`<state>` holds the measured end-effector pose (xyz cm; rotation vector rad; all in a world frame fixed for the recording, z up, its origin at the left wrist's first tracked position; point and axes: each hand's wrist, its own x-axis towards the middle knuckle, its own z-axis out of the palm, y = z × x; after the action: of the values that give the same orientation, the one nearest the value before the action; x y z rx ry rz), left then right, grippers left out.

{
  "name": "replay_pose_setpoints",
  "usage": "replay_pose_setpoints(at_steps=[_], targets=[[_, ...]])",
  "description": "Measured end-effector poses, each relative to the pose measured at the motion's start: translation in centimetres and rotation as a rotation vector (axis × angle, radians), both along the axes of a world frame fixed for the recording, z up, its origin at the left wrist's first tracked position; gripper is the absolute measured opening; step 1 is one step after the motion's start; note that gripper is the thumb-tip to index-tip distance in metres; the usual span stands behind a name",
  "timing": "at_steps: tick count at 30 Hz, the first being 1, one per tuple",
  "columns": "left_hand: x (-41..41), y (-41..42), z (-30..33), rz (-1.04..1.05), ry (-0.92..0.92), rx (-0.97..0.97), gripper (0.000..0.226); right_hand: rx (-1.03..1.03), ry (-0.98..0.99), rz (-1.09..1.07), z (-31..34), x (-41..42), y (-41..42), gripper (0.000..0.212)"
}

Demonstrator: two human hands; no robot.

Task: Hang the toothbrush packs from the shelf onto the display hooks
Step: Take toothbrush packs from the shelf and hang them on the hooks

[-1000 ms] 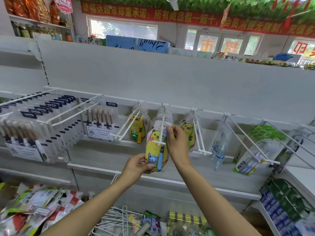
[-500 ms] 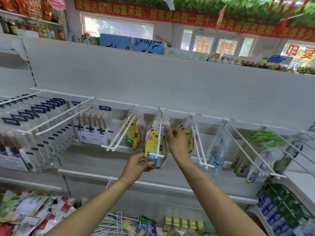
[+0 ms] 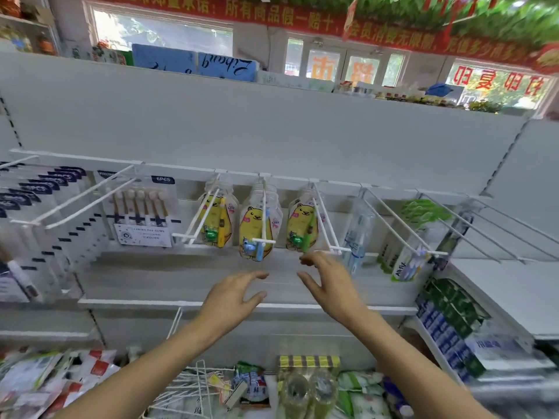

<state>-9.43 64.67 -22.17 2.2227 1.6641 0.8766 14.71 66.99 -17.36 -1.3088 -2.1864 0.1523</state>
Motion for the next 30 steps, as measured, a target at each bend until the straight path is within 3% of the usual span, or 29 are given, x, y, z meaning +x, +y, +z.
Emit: replay_pose_setpoints(at_steps=[6, 10, 21, 30], targets=[[4.5, -0.9, 2.3, -0.267, 0.141, 0.303, 0.048, 0.045, -0.125, 0.011, 0.2, 5.5, -5.7, 0.039], [8.1, -1.2, 3.4, -0.395, 0.178, 0.398, 0.048, 0.078, -0.182, -0.022, 0.8, 10.0, -8.3, 0.047], [26.0, -2.3, 4.4, -0.590, 0.184, 0.440, 0.052, 0.165, -0.256, -0.107, 1.3, 28.7, -13.0, 0.054], [44.7, -2.9, 4.9, -0.596, 0.167, 0.428, 0.050, 0.118, -0.275, -0.143, 2.1, 47.6, -14.1, 0.056]])
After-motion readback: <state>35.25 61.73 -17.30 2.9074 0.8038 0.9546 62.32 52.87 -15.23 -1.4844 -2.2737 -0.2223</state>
